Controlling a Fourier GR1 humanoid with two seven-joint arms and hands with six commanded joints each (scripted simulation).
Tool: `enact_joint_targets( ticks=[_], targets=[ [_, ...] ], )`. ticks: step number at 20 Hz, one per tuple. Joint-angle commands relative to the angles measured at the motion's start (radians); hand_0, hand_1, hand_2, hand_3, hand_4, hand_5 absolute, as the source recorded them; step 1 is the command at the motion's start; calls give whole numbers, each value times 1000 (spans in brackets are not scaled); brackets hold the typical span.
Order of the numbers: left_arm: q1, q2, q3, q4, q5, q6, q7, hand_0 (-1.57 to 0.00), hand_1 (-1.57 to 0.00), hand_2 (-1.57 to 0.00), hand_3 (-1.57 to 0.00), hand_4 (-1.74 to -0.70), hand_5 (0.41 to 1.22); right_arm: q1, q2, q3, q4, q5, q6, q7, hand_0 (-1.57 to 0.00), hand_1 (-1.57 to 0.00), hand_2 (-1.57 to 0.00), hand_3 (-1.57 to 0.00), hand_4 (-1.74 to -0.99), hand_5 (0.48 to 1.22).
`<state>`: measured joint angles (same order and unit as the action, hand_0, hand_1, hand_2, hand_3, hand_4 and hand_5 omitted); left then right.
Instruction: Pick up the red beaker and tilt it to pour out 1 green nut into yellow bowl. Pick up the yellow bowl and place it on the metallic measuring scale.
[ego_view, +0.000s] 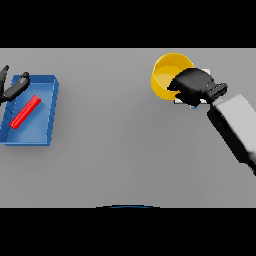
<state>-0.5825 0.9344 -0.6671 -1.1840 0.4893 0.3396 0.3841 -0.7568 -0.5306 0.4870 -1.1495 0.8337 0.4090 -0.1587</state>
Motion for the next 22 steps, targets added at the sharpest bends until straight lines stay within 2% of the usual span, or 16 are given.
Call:
enact_joint_targets(
  ticks=[1, 2, 4, 5, 8, 10, 12, 14, 15, 17, 19, 21, 22],
  targets=[
    [-8, 3, 8, 7, 9, -12, 5, 1, 1, 1, 1, -731, 724, -6, -8, -9, 28, -2, -9, -15, -1570, -1571, -1537, -1150, -1741, 1221],
    [2, 7, 11, -2, 15, -13, -2, 1, 1, 1, 1, -735, 727, -8, -12, -12, 48, 6, -29, -14, -1570, -1571, -1539, -1145, -1741, 1221],
    [3, 2, 6, -11, 14, -7, 4, 1, 1, 1, 1, -739, 734, -25, -31, -25, 118, 20, -70, -59, -1570, -1571, -1546, -1146, -1741, 1221],
    [-1, 3, 5, -15, 11, -1, 11, 1, 1, 1, 1, -737, 738, -39, -20, -32, 163, 31, -85, -40, -1570, -1571, -1549, -1147, -1741, 1221],
    [-4, 12, 1, -13, 7, -7, 29, 1, 1, 1, 1, -722, 732, -53, -13, -53, 254, 35, -115, -58, -1571, -1571, -1519, -1156, -1741, 1221],
    [-9, 6, 5, -1, 9, -12, 21, 1, 1, 1, 1, -720, 720, -56, 0, -60, 316, 47, -152, -74, -1571, -1571, -1487, -1195, -1741, 1221],
    [-14, 2, 5, 2, 9, -12, 26, 1, 1, 1, 1, -724, 714, -82, 18, -76, 391, 52, -166, -60, -1571, -1571, -1464, -1268, -1741, 1221],
    [1, 13, 4, -13, 11, -13, 19, 1, 1, 1, 1, -725, 712, -89, 26, -88, 453, 48, -178, -92, -1571, -1571, -1439, -1318, -1741, 1221],
    [1, 12, 1, -22, 9, -4, 29, 1, 1, 1, 1, -726, 710, -98, 39, -96, 486, 50, -190, -90, -1571, -1571, -1428, -1331, -1741, 1221],
    [-2, 7, 0, -7, 5, -6, 28, 1, 1, 1, 1, -726, 710, -106, 50, -105, 520, 46, -188, -112, -1562, -1571, -1405, -1374, -1741, 1221],
    [1, 3, -1, -6, 5, -4, 19, 1, 1, 1, 1, -729, 713, -116, 57, -115, 550, 47, -179, -105, -1528, -1571, -1382, -1440, -1741, 1221],
    [-3, 9, -2, -17, 5, -5, 30, 1, 1, 1, 1, -727, 712, -124, 65, -121, 569, 49, -176, -106, -1417, -1571, -1363, -1487, -1741, 1221],
    [-2, 7, -1, -10, 8, -11, 26, 1, 1, 1, 1, -728, 713, -120, 66, -122, 564, 50, -175, -105, -1402, -1571, -1375, -1427, -1741, 1221]
  ],
)
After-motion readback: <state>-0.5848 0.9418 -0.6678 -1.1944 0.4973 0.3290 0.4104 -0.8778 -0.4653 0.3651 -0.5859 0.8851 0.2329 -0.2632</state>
